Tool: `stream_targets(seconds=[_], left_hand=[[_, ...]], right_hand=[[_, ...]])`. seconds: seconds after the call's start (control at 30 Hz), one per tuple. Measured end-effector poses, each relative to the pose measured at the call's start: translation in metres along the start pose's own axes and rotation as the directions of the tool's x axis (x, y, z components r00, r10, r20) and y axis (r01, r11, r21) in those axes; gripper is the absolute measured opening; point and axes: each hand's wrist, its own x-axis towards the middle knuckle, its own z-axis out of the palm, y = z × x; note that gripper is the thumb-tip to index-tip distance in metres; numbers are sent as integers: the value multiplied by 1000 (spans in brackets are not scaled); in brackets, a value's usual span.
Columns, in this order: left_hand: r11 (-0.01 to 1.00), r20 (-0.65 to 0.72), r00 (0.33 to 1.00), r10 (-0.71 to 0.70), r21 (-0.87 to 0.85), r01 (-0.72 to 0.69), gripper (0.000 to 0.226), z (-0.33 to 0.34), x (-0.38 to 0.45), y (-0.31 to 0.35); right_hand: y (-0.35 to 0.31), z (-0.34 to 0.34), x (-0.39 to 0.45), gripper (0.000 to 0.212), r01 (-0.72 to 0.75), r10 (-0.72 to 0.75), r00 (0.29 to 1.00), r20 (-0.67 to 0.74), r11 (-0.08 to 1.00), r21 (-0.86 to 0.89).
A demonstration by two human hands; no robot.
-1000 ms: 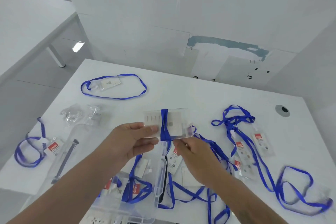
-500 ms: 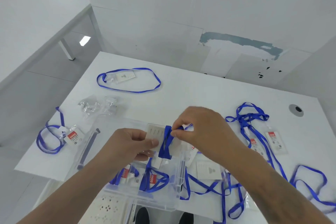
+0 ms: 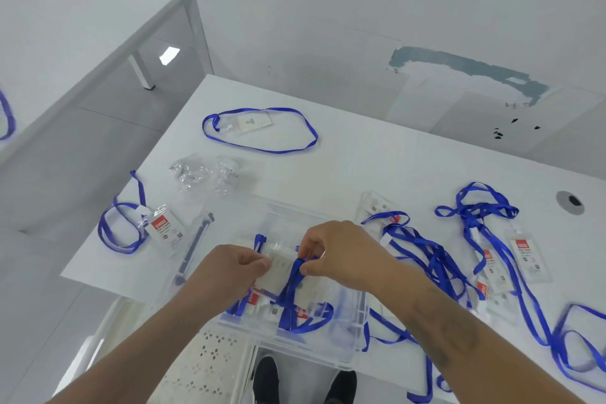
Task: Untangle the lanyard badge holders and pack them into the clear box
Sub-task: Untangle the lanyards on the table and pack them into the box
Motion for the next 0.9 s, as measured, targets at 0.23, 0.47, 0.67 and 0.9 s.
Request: stream_targets(seconds=[0.23,0.47,0.67,0.9], left_hand=[[946,103,992,-75,323,38,26,24,32,-12],[740,105,990,-91,672,-4,21,45,46,-4],[690,89,996,2,721,-66,30,28,24,28],[833,-2,955,296,490,-257,32,28,-7,99]], right_hand=[[9,33,23,20,-7,53,991,124,938,-345],[5,32,16,36,34,18,993,118,907,-420],[11,-42,-34,26,-35,40,988,-150,999,38],[79,-80,-63,9,-89,190,897,-398,962,260]])
